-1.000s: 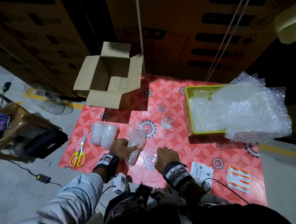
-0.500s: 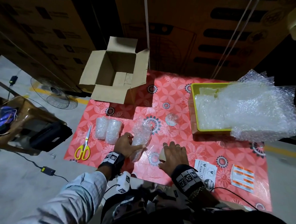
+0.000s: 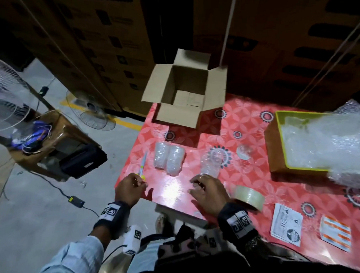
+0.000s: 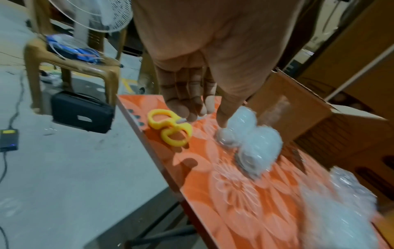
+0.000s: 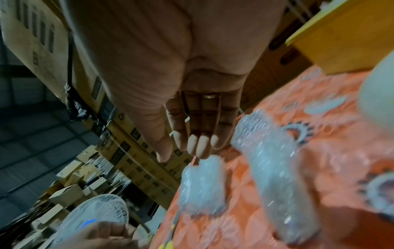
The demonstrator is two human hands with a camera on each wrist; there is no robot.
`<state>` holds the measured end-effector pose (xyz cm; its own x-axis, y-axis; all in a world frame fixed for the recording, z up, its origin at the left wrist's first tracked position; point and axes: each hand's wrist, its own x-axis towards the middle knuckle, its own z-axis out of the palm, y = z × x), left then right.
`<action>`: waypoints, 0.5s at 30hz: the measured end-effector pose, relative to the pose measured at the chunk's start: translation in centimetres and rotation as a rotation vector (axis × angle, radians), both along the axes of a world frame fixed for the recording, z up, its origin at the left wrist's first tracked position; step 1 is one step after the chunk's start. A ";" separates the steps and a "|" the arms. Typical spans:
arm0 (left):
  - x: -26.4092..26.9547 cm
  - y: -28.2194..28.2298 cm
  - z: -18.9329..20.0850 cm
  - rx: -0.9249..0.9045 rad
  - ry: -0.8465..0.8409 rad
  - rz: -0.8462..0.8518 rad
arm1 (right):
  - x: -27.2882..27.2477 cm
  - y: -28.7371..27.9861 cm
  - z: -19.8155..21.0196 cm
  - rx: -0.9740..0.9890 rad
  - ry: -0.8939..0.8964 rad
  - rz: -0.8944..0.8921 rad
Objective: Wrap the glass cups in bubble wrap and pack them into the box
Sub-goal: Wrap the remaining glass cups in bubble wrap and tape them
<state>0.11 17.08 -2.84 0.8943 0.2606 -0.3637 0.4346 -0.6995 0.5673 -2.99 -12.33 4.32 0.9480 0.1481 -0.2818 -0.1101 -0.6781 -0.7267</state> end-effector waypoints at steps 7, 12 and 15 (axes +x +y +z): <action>2.5 6.2 -3.5 0.091 0.087 -0.083 | 3.4 13.8 -6.2 0.132 0.178 -0.005; 3.2 7.1 -5.8 0.105 0.066 -0.170 | 4.5 19.0 -10.9 0.001 0.246 -0.056; 3.1 7.3 -6.0 0.091 0.074 -0.190 | 4.1 20.4 -12.3 0.010 0.291 -0.121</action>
<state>3.21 24.35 -8.85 0.9020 0.1251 -0.4132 0.3287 -0.8196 0.4693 1.09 8.12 -7.97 0.8386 0.0430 -0.5431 -0.3941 -0.6405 -0.6591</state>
